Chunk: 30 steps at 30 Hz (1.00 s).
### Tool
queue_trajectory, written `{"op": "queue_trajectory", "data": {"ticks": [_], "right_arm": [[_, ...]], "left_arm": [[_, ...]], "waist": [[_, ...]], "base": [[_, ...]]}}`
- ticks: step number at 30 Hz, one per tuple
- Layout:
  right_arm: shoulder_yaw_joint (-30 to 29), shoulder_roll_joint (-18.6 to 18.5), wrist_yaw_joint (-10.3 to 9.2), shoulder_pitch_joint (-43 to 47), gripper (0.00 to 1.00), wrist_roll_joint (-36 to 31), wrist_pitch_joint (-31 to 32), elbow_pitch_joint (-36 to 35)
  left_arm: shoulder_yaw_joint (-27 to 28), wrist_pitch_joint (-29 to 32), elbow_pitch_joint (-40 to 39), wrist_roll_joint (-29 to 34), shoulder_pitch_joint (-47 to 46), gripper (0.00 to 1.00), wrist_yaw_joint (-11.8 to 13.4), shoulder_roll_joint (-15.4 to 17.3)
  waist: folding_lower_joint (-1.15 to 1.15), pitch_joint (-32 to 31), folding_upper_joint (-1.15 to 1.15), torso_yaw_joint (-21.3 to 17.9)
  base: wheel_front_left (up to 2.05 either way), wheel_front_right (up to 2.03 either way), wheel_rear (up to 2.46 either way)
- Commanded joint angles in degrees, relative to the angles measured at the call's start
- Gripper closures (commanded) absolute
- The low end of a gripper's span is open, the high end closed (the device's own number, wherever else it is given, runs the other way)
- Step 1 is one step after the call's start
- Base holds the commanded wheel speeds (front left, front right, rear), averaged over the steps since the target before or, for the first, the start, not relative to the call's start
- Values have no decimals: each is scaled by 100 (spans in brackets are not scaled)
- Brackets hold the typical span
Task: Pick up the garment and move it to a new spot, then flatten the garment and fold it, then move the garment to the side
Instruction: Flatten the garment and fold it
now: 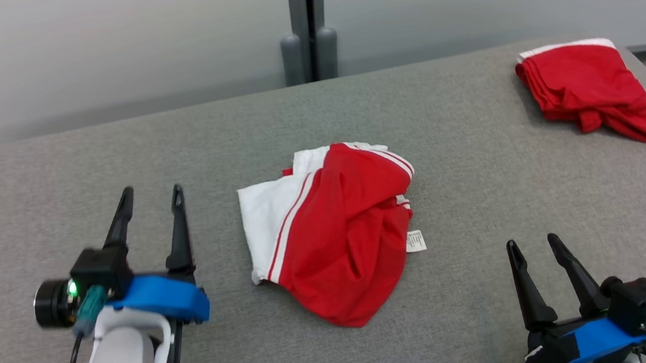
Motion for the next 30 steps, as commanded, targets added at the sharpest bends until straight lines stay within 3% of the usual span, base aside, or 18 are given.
{"op": "queue_trajectory", "data": {"ticks": [1, 15, 21, 30], "right_arm": [[-7, -9, 3, -82, 0, -25, -21, -24], [-20, -10, 3, -387, 0, 65, -21, -115], [-10, -11, 3, -495, 0, 78, -21, -100], [42, -11, 3, -606, 0, 106, -21, -34]], "left_arm": [[-115, -15, 187, -14, -301, 0, -34, 85], [-1306, 315, 2201, -498, -1825, 0, -27, 397], [-1718, 602, 2998, -820, -2064, 0, -28, 346], [-2421, 842, 3560, -1367, -2063, 0, -28, 226]], "waist": [[-1, 90, 0, -59], [-1, 774, 0, -462], [-1, 908, 0, -505], [-1, 929, 0, -590]], "base": [[0, 0, 0], [0, 0, 0], [0, 0, 0], [0, 0, 0]]}}
